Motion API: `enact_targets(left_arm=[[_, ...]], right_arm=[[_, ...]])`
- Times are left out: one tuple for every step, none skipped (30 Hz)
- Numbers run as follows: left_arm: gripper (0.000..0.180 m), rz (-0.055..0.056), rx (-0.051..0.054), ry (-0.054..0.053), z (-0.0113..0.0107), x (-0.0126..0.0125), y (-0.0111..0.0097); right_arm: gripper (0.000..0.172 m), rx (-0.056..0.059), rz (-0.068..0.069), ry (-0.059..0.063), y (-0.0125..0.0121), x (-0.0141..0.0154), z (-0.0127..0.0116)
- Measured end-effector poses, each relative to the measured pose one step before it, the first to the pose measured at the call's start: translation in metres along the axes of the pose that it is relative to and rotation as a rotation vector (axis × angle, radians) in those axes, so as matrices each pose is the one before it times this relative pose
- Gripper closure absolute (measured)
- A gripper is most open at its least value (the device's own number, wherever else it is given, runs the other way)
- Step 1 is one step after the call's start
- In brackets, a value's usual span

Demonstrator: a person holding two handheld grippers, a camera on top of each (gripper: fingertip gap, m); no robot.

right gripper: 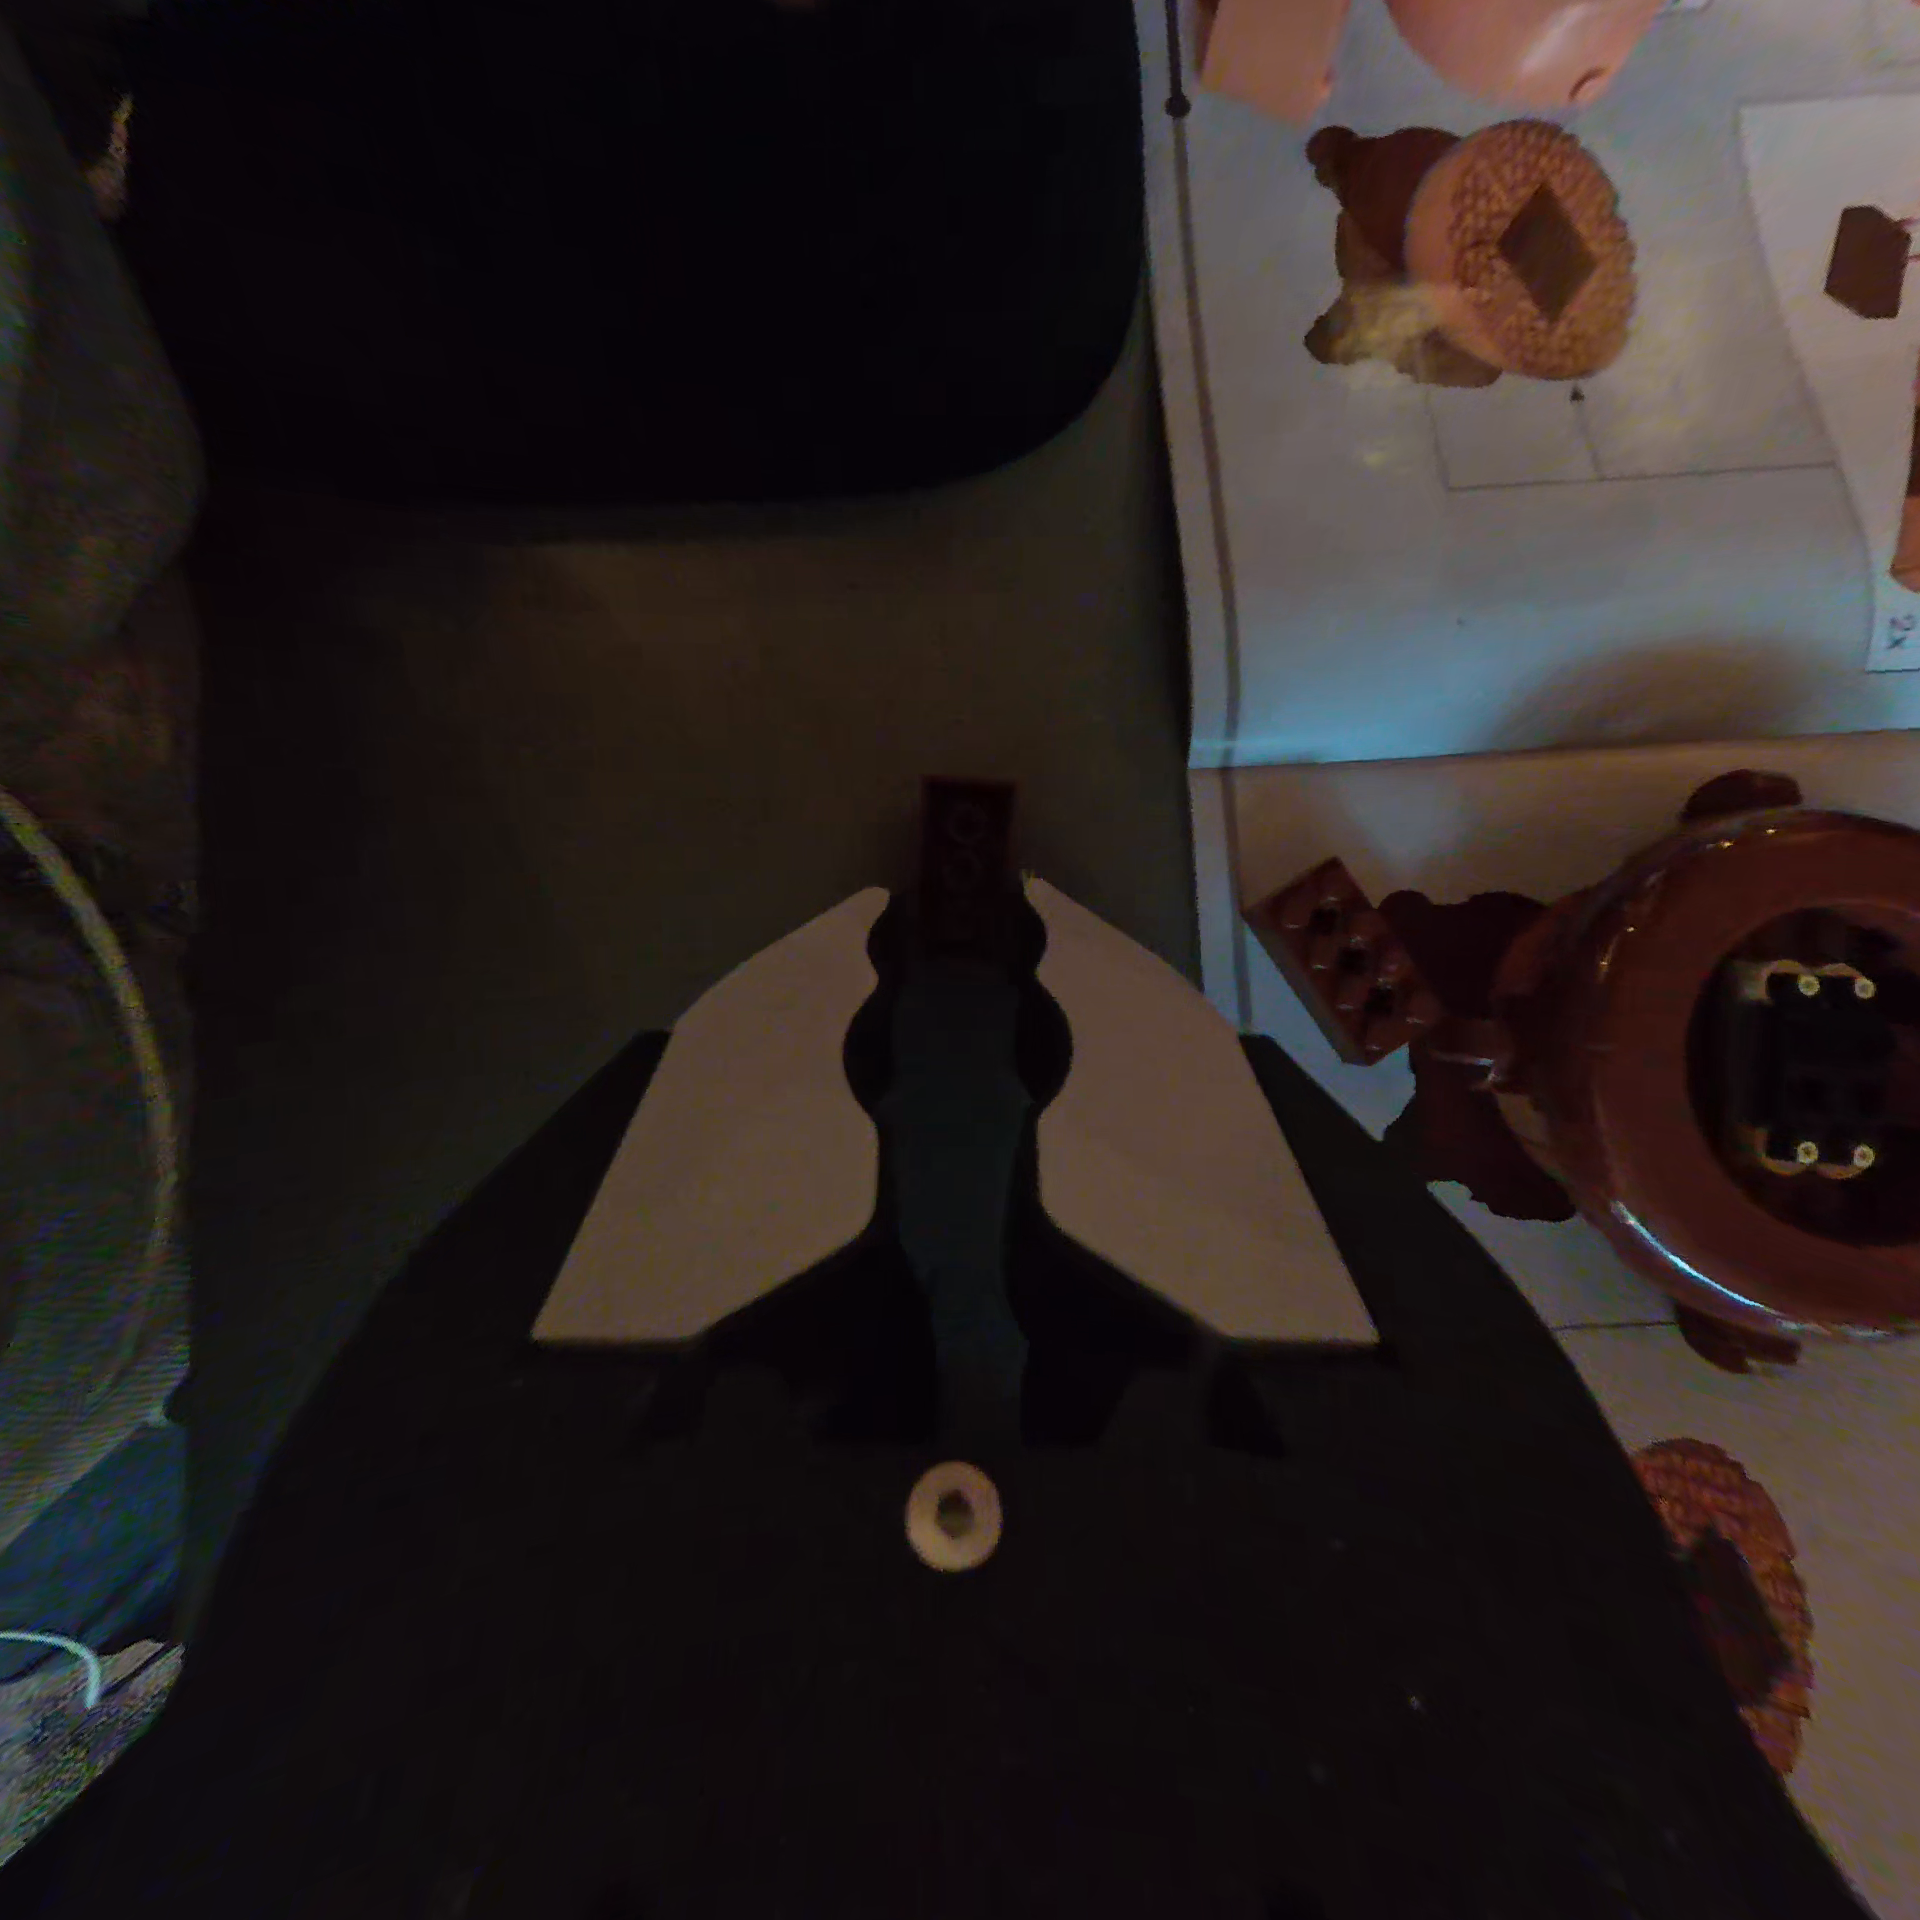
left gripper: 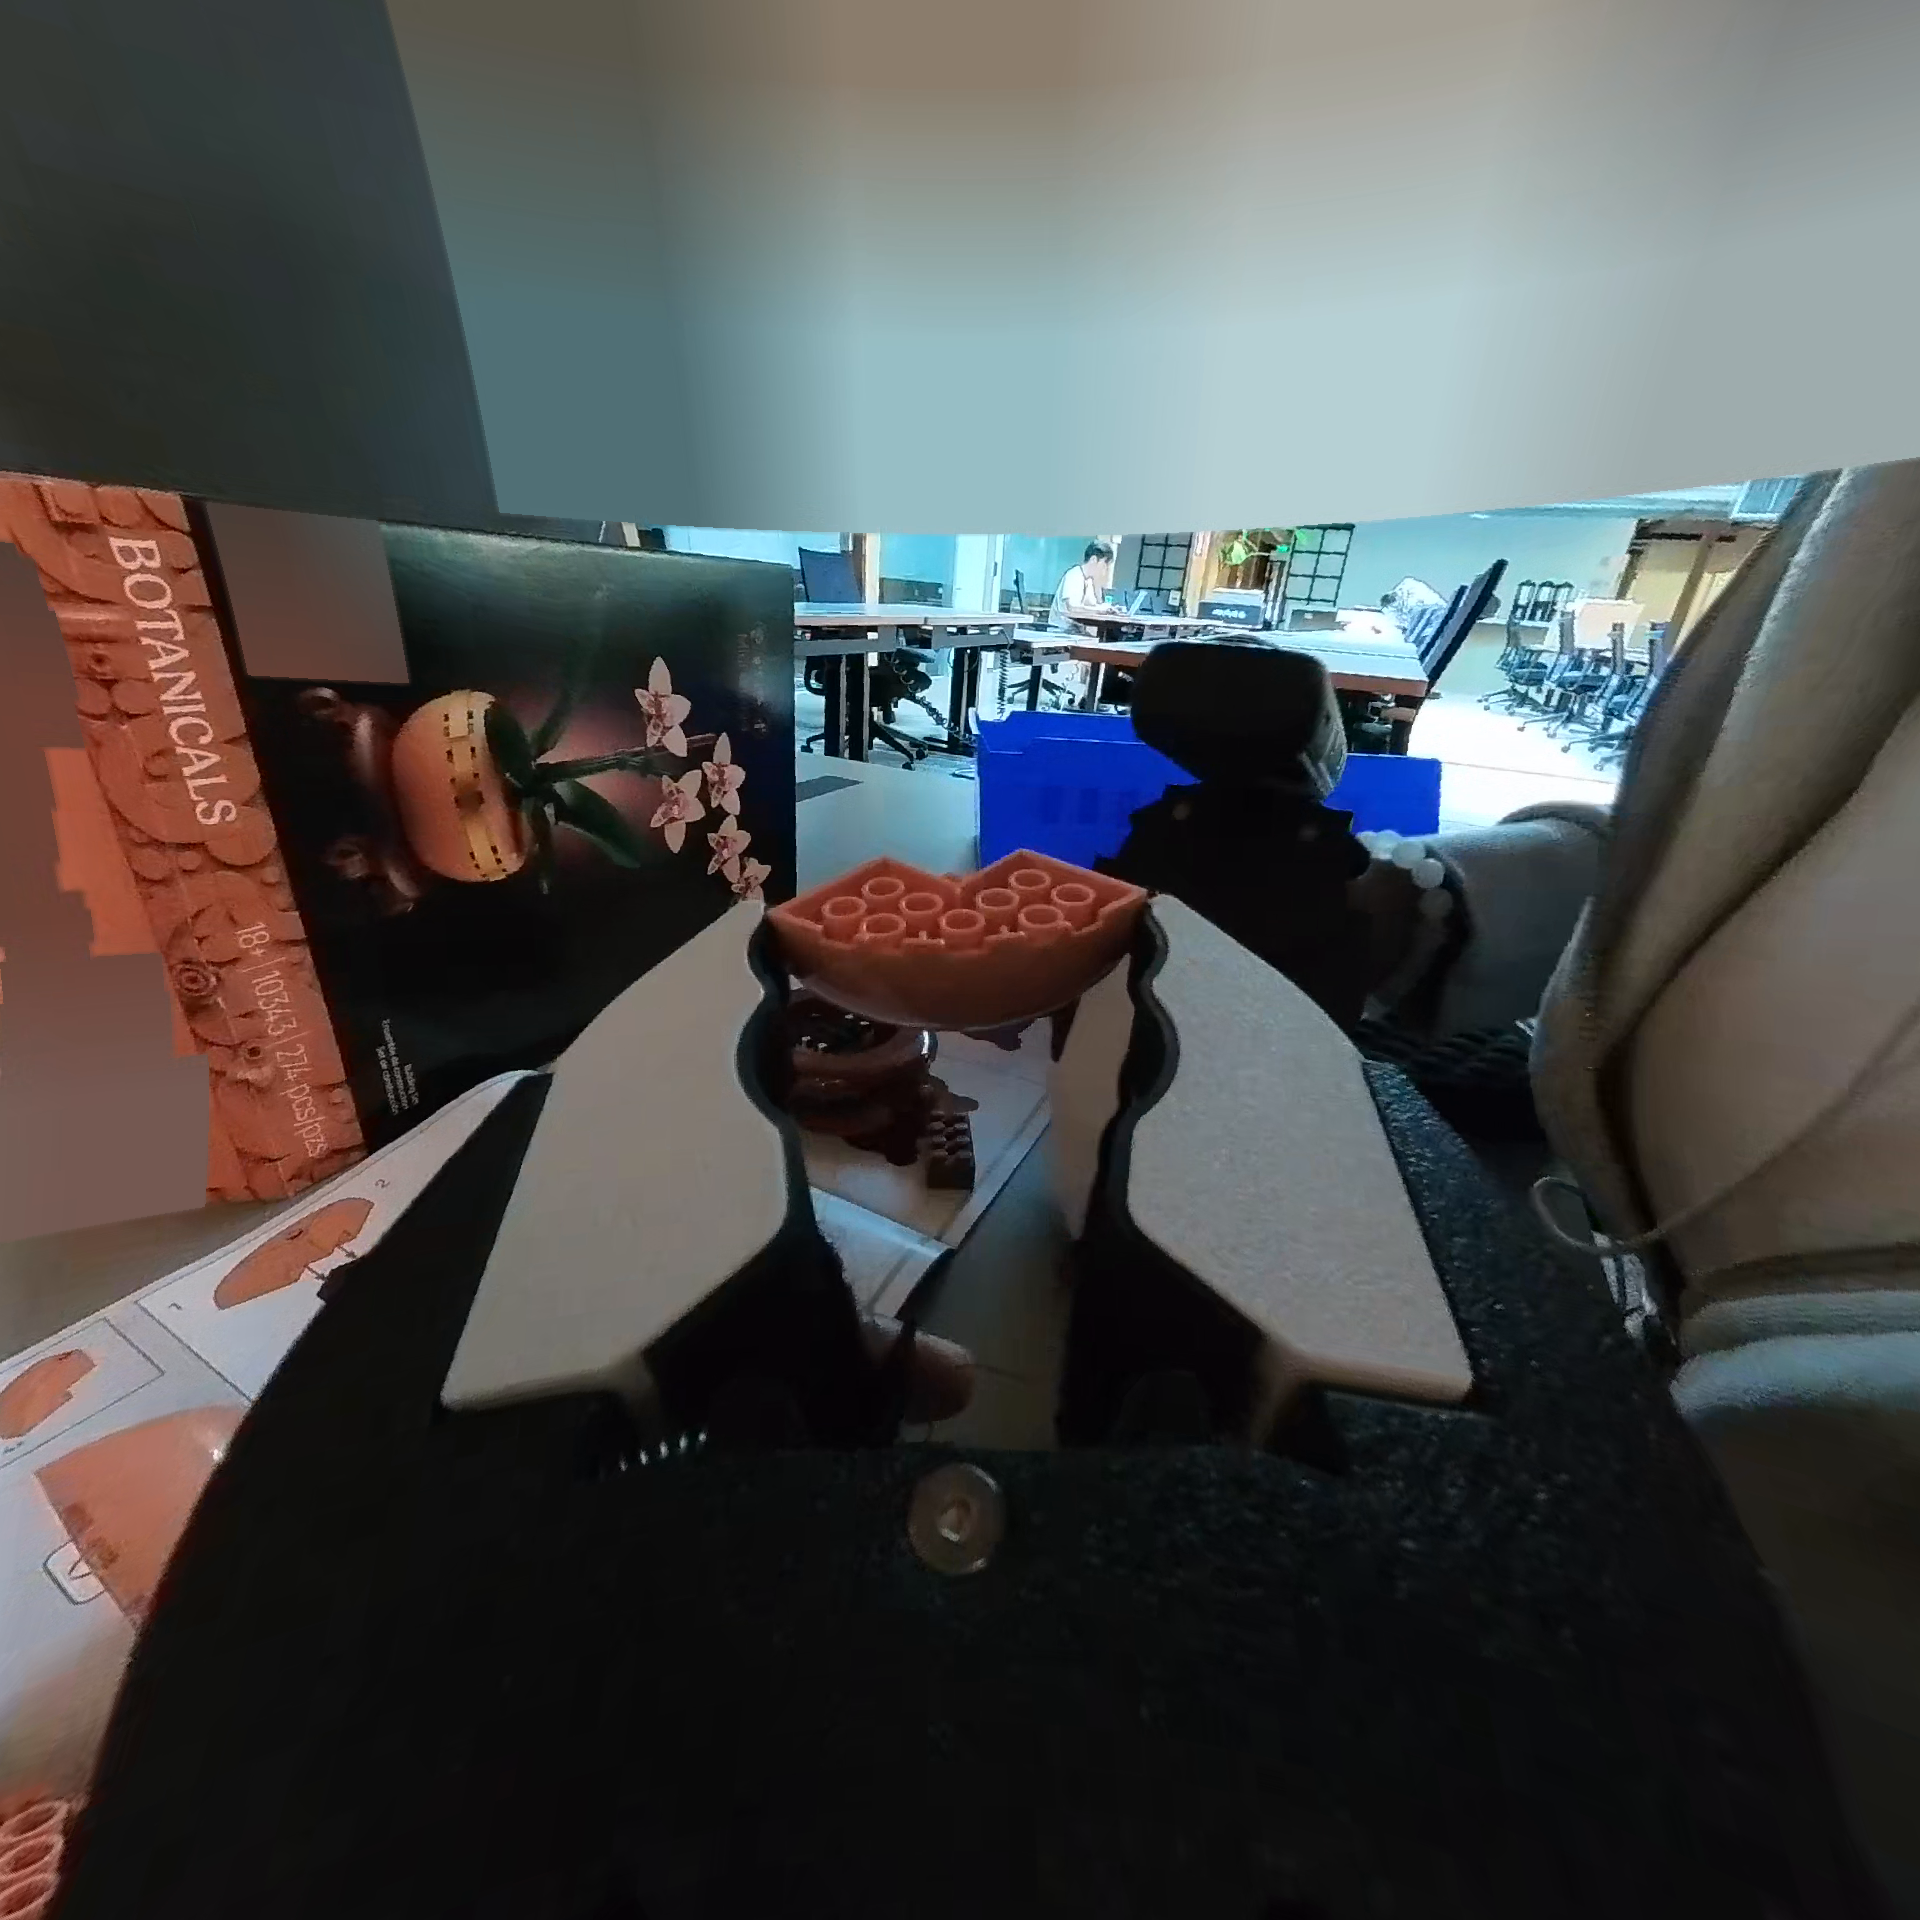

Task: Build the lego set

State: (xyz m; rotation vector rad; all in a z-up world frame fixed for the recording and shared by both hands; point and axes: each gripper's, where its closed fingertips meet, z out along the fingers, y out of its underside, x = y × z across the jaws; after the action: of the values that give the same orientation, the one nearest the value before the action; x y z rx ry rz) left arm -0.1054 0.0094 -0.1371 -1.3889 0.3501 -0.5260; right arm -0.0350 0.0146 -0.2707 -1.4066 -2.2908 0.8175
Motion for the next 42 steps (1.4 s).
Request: enact_targets(left_arm=[[0.118, -0.0002, -0.0049, 0.0016, 0.00023, 0.00020, 0.00072], [0.118, 0.0028, -0.0056, -0.0010, 0.00040, -0.00002, 0.00078], [0.118, 0.0046, -0.0057, -0.0032, 0.00047, -0.00012, 0.00081], [0.118, 0.0035, -0.0063, -0.0010, 0.00050, 0.00019, 0.00099], [0.117, 0.0023, -0.0053, 0.0029, 0.00049, 0.00047, 0.00083], [0.118, 0.0007, -0.0031, -0.0004, 0.00027, -0.00006, 0.00047], [0.118, -0.0027, -0.0010, -0.0014, 0.00003, -0.00055, 0.00022], [0.118, -0.0064, 0.0005, 0.0000, -0.00005, -0.00058, 0.00006], [0.117, -0.0084, 0.0029, -0.0028, -0.00032, -0.00112, -0.00024], [0.118, -0.0085, 0.0055, -0.0032, -0.00050, -0.00117, -0.00063], [0.118, -0.0064, 0.0087, 0.0006, -0.00082, -0.00059, -0.00112], [0.118, -0.0061, 0.0112, -0.0011, -0.00096, -0.00077, -0.00141], [0.118, -0.0086, 0.0119, -0.0058, -0.00114, -0.00156, -0.00150], [0.118, -0.0113, 0.0113, -0.0024, -0.00109, -0.00136, -0.00138], [0.118, -0.0109, 0.0083, 0.0034, -0.00083, -0.00045, -0.00103], [0.118, -0.0071, 0.0046, 0.0019, -0.00047, -0.00047, -0.00049], [0.117, -0.0018, 0.0008, 0.0006, -0.00006, -0.00018, -0.00018], [0.118, 0.0007, -0.0024, 0.0016, 0.00032, 0.00019, 0.00041], [0.117, 0.0009, -0.0045, 0.0028, 0.00038, 0.00045, 0.00063], [0.117, 0.0006, -0.0036, 0.0014, 0.00032, 0.00011, 0.00057], [0.117, -0.0001, -0.0016, -0.0015, 0.00016, -0.00013, 0.00026], [0.118, -0.0007, 0.0001, -0.0029, -0.00005, -0.00041, -0.00003], [0.118, -0.0022, 0.0003, -0.0011, 0.00002, -0.00035, 0.00001], [0.117, -0.0030, 0.0002, -0.0003, 0.00001, -0.00020, 0.00002], [0.117, -0.0029, -0.0019, 0.0026, 0.00025, 0.00003, 0.00034], [0.117, -0.0015, -0.0033, 0.0020, 0.00029, 0.00006, 0.00037], [0.117, 0.0011, -0.0023, 0.0000, 0.00029, 0.00009, 0.00041], [0.117, 0.0029, -0.0017, 0.0011, 0.00007, 0.00041, 0.00023], [0.117, 0.0044, -0.0014, 0.0029, 0.00019, 0.00087, 0.00014], [0.117, 0.0049, -0.0022, 0.0039, 0.00020, 0.00088, 0.00034], [0.117, 0.0040, -0.0051, 0.0029, 0.00046, 0.00079, 0.00059], [0.117, 0.0029, -0.0076, 0.0020, 0.00070, 0.00047, 0.00094], [0.117, 0.0021, -0.0088, -0.0010, 0.00086, -0.00003, 0.00110], [0.117, 0.0023, -0.0088, -0.0025, 0.00098, -0.00006, 0.00103], [0.117, 0.0019, -0.0084, 0.0011, 0.00094, 0.00034, 0.00105], [0.118, -0.0009, -0.0068, 0.0011, 0.00073, 0.00005, 0.00073], [0.118, -0.0046, -0.0063, -0.0034, 0.00071, -0.00072, 0.00069], [0.118, -0.0044, -0.0053, 0.0002, 0.00059, -0.00038, 0.00051], [0.118, -0.0019, -0.0043, 0.0007, 0.00050, -0.00002, 0.00031], [0.118, 0.0016, -0.0030, -0.0004, 0.00034, 0.00012, 0.00018], [0.118, 0.0063, -0.0021, 0.0016, 0.00015, 0.00093, 0.00005], [0.118, 0.0104, -0.0009, 0.0008, 0.00004, 0.00115, -0.00007]], right_arm=[[0.155, -0.0011, 0.0007, 0.0015, 0.00018, -0.00043, -0.00009], [0.154, 0.0017, -0.0012, 0.0024, 0.00013, -0.00050, -0.00014], [0.154, 0.0024, 0.0011, 0.0027, -0.00003, -0.00014, -0.00005], [0.154, 0.0022, 0.0072, 0.0015, 0.00006, 0.00017, 0.00000], [0.154, 0.0023, 0.0160, 0.0002, 0.00009, 0.00045, -0.00006], [0.154, 0.0020, 0.0105, -0.0028, 0.00005, 0.00005, -0.00002], [0.154, 0.0033, 0.0024, -0.0004, -0.00003, 0.00001, 0.00003], [0.154, 0.0032, 0.0040, -0.0004, 0.00004, 0.00008, -0.00004], [0.154, 0.0037, 0.0054, -0.0016, -0.00003, 0.00005, -0.00001], [0.155, 0.0037, 0.0053, -0.0021, -0.00001, 0.00009, -0.00004], [0.155, 0.0025, 0.0007, -0.0002, -0.00007, 0.00021, -0.00006], [0.155, 0.0044, 0.0056, 0.0010, -0.00009, 0.00025, 0.00000], [0.155, 0.0054, 0.0129, -0.0047, -0.00014, -0.00025, -0.00020], [0.153, 0.0022, 0.0124, -0.0119, 0.00005, -0.00107, -0.00040], [0.148, 0.0035, 0.0134, -0.0206, -0.00013, -0.00223, -0.00051], [0.139, 0.0057, 0.0185, -0.0128, -0.00045, -0.00142, -0.00051], [0.130, 0.0051, 0.0158, 0.0077, -0.00008, 0.00122, -0.00092], [0.123, 0.0025, 0.0036, 0.0228, 0.00096, 0.00295, -0.00102], [0.119, 0.0010, -0.0068, 0.0219, 0.00164, 0.00241, -0.00112], [0.115, 0.0000, -0.0044, 0.0181, 0.00135, 0.00183, -0.00125], [0.114, 0.0030, -0.0007, 0.0116, 0.00012, 0.00105, -0.00139], [0.117, 0.0069, -0.0035, 0.0017, -0.00083, -0.00053, -0.00135], [0.122, 0.0057, -0.0052, 0.0032, -0.00122, -0.00060, -0.00066], [0.126, 0.0044, -0.0083, 0.0027, -0.00133, -0.00095, 0.00021], [0.130, -0.0021, -0.0132, 0.0000, -0.00062, -0.00126, 0.00110], [0.133, -0.0081, -0.0107, 0.0112, 0.00002, 0.00058, 0.00166], [0.135, -0.0064, -0.0111, 0.0079, -0.00017, 0.00052, 0.00195], [0.138, -0.0025, -0.0082, 0.0005, -0.00056, -0.00015, 0.00223], [0.150, -0.0051, -0.0026, 0.0012, -0.00033, 0.00035, 0.00211], [0.156, -0.0025, -0.0028, -0.0044, -0.00070, -0.00017, 0.00098], [0.156, 0.0122, 0.0101, 0.0023, -0.00249, 0.00153, -0.00090], [0.156, 0.0591, 0.0517, -0.0026, -0.00828, 0.00245, -0.00371], [0.156, 0.1228, 0.1113, -0.0389, -0.01694, 0.00087, -0.00769], [0.156, 0.1733, 0.1645, -0.0856, -0.02508, -0.00205, -0.01130], [0.156, 0.1932, 0.1906, -0.1121, -0.02888, -0.00409, -0.01275], [0.157, 0.1856, 0.1806, -0.1328, -0.02875, -0.00806, -0.01200], [0.157, 0.1655, 0.1472, -0.1360, -0.02560, -0.01157, -0.00949], [0.157, 0.1181, 0.1013, -0.0856, -0.01717, -0.00808, -0.00515], [0.157, 0.0451, 0.0550, -0.0281, -0.00548, -0.00165, -0.00126], [0.157, 0.0041, 0.0164, -0.0080, 0.00141, 0.00025, 0.00101], [0.157, 0.0027, 0.0106, -0.0126, 0.00217, -0.00089, 0.00198], [0.157, 0.0154, 0.0265, -0.0253, 0.00031, -0.00247, 0.00202]])
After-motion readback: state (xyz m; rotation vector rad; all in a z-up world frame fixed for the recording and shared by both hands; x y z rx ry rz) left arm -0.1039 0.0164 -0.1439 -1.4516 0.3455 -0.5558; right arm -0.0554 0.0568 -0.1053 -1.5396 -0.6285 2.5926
